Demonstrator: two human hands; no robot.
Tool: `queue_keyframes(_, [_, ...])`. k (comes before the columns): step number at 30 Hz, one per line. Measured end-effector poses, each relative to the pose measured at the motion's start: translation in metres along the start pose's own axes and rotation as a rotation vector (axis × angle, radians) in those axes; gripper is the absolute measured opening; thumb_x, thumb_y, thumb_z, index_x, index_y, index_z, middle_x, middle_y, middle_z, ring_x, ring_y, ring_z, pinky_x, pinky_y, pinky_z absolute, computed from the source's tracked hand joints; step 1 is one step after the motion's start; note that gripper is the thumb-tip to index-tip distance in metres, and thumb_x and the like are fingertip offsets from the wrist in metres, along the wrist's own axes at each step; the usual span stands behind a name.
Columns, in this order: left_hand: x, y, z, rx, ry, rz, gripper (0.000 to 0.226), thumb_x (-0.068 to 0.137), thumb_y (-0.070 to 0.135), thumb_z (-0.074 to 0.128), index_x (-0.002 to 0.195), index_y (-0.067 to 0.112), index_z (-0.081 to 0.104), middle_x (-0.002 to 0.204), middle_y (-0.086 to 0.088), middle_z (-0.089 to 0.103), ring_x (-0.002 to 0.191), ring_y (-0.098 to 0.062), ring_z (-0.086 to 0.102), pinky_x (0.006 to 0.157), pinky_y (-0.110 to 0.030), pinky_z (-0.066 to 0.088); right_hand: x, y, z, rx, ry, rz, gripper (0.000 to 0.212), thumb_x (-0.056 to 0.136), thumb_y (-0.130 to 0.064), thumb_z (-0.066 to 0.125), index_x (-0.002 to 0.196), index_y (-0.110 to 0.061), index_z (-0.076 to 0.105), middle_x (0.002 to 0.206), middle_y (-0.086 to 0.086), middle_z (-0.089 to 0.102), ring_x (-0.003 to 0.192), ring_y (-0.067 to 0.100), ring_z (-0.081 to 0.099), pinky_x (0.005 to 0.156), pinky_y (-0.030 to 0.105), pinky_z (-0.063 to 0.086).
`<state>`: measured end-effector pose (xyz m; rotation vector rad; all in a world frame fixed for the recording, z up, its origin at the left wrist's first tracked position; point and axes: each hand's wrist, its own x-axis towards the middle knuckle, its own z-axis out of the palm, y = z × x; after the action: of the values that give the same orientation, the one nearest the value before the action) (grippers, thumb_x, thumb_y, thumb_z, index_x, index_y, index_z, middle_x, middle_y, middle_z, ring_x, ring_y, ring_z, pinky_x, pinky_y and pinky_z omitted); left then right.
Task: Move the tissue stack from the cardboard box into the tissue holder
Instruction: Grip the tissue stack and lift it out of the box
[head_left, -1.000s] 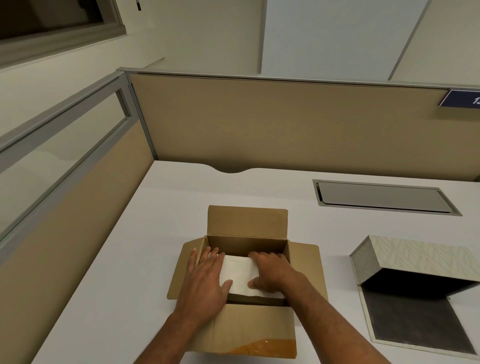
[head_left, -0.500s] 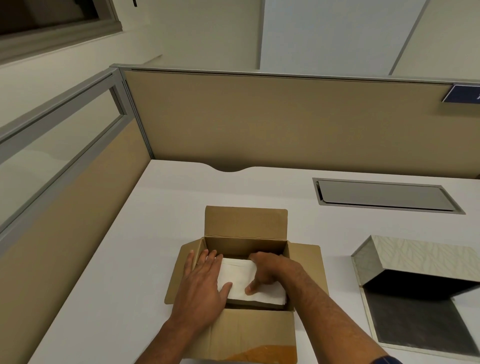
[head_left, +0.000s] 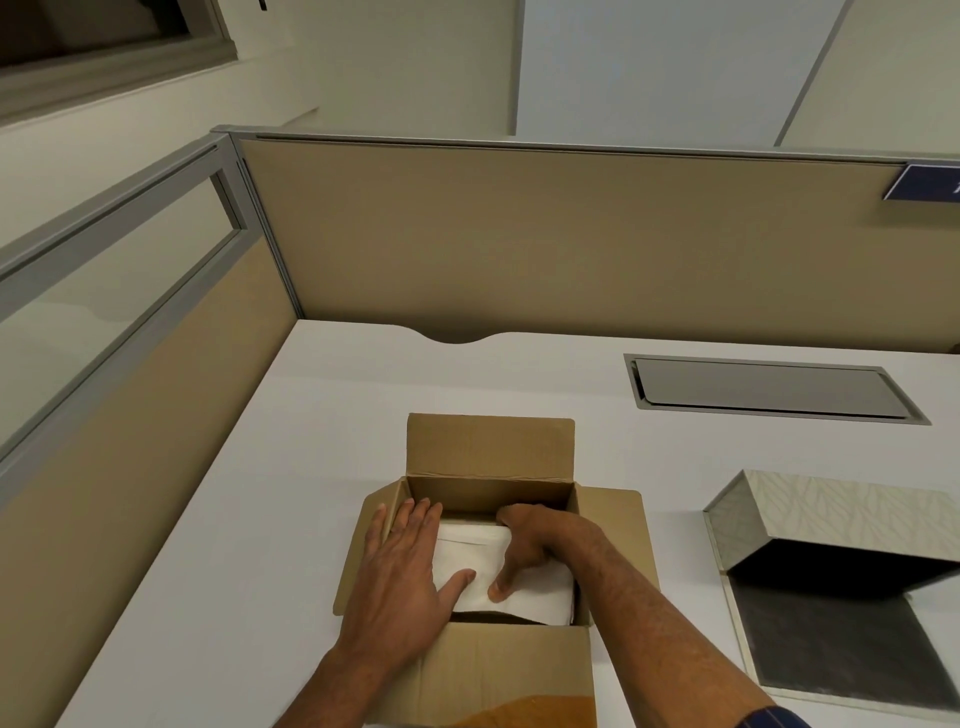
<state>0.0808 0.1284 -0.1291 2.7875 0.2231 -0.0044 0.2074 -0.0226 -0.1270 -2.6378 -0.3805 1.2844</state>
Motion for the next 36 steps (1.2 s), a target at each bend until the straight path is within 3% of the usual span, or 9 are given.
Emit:
queue_keyframes(5, [0.000, 0.000, 0.000, -0.010, -0.001, -0.019, 0.088, 0.085, 0.075, 0.037, 0.155, 0.031, 0.004, 0.167, 0.008, 0.004, 0.154, -0.012, 0.000, 0.119, -0.032, -0.014, 0.001, -0.002, 0.001, -0.016, 0.003, -0.030, 0.101, 0.060, -0.044, 0.090, 0.144, -0.025, 0.037, 0.149, 0.002, 0.045, 0.130, 0.029, 0.048, 0.104, 0.047, 0.046])
queue_keyframes(19, [0.003, -0.008, 0.009, 0.012, 0.026, 0.023, 0.094, 0.081, 0.079, 0.038, 0.155, 0.031, 0.007, 0.167, 0.008, 0.006, 0.153, -0.010, 0.002, 0.118, -0.031, -0.018, 0.005, 0.000, -0.002, -0.018, -0.061, -0.023, 0.089, 0.063, -0.043, 0.090, 0.136, -0.019, 0.044, 0.137, 0.004, 0.053, 0.120, 0.026, 0.054, 0.097, 0.041, 0.049])
queue_keyframes(23, [0.004, -0.009, 0.011, -0.005, 0.039, 0.027, 0.095, 0.080, 0.080, 0.037, 0.155, 0.032, 0.006, 0.166, 0.008, 0.005, 0.146, -0.002, -0.009, 0.116, -0.026, -0.024, 0.005, 0.001, -0.003, -0.011, -0.079, -0.015, 0.087, 0.063, -0.042, 0.090, 0.135, -0.018, 0.047, 0.135, 0.005, 0.055, 0.118, 0.027, 0.055, 0.094, 0.039, 0.050])
queue_keyframes(30, [0.005, -0.008, 0.011, -0.026, 0.018, 0.007, 0.098, 0.077, 0.082, 0.038, 0.155, 0.032, 0.005, 0.166, 0.008, 0.003, 0.149, -0.007, -0.008, 0.116, -0.031, -0.015, -0.004, 0.001, -0.009, -0.011, -0.100, -0.057, 0.090, 0.065, -0.038, 0.089, 0.141, -0.020, 0.042, 0.141, 0.004, 0.050, 0.124, 0.028, 0.051, 0.103, 0.044, 0.049])
queue_keyframes(36, [0.005, -0.008, 0.010, -0.030, 0.012, 0.005, 0.099, 0.076, 0.082, 0.040, 0.155, 0.032, 0.008, 0.167, 0.008, 0.005, 0.154, -0.012, 0.003, 0.119, -0.032, -0.012, -0.012, 0.007, 0.002, -0.037, 0.021, -0.163, 0.082, 0.066, -0.043, 0.088, 0.133, -0.023, 0.045, 0.134, 0.003, 0.055, 0.114, 0.023, 0.056, 0.095, 0.037, 0.053])
